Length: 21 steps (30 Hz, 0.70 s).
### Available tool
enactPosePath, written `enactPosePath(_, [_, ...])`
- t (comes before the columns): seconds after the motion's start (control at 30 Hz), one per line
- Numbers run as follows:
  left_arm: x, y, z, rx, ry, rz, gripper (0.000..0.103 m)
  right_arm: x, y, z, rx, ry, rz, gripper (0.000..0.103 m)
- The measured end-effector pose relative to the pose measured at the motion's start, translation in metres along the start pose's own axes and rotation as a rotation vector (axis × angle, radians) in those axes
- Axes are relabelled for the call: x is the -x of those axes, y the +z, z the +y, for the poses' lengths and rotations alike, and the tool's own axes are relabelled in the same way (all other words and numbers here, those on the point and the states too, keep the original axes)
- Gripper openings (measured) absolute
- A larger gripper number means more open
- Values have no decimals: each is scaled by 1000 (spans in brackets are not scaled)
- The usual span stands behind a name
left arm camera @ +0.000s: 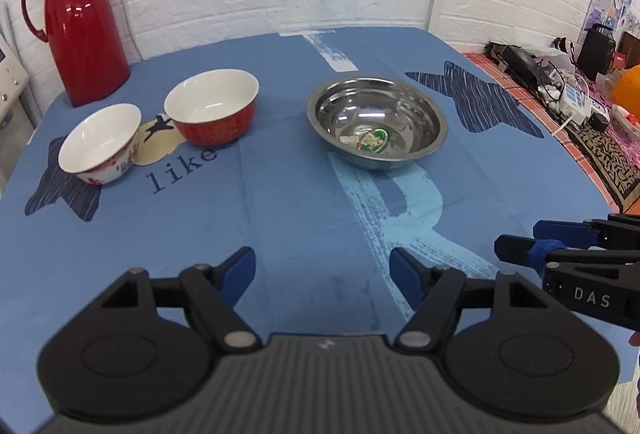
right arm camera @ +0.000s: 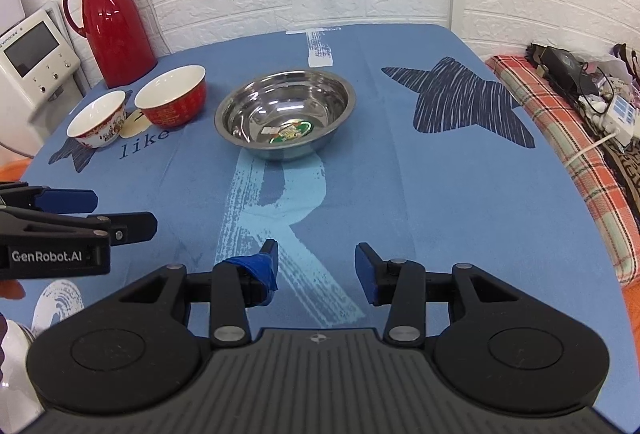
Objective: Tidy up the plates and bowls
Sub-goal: 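Grasp the rim of the steel bowl with the right gripper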
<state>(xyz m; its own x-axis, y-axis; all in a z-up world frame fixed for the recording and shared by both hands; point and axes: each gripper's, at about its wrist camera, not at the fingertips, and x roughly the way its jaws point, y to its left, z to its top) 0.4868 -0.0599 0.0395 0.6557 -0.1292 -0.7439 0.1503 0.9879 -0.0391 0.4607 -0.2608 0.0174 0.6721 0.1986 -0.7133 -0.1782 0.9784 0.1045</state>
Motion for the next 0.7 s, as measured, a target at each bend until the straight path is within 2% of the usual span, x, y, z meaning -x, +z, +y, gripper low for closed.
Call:
enactPosePath(0.2, [-15, 38, 21, 94, -27, 7, 72, -10, 34, -22, -65, 26, -39, 27])
enactPosePath(0.4, [-35, 65, 25, 144, -33, 10, 72, -28, 74, -26, -66, 22, -77, 27])
enactPosePath(0.7, [-69, 81, 16, 174, -30, 36, 72, -71, 97, -13, -21, 6, -36, 27])
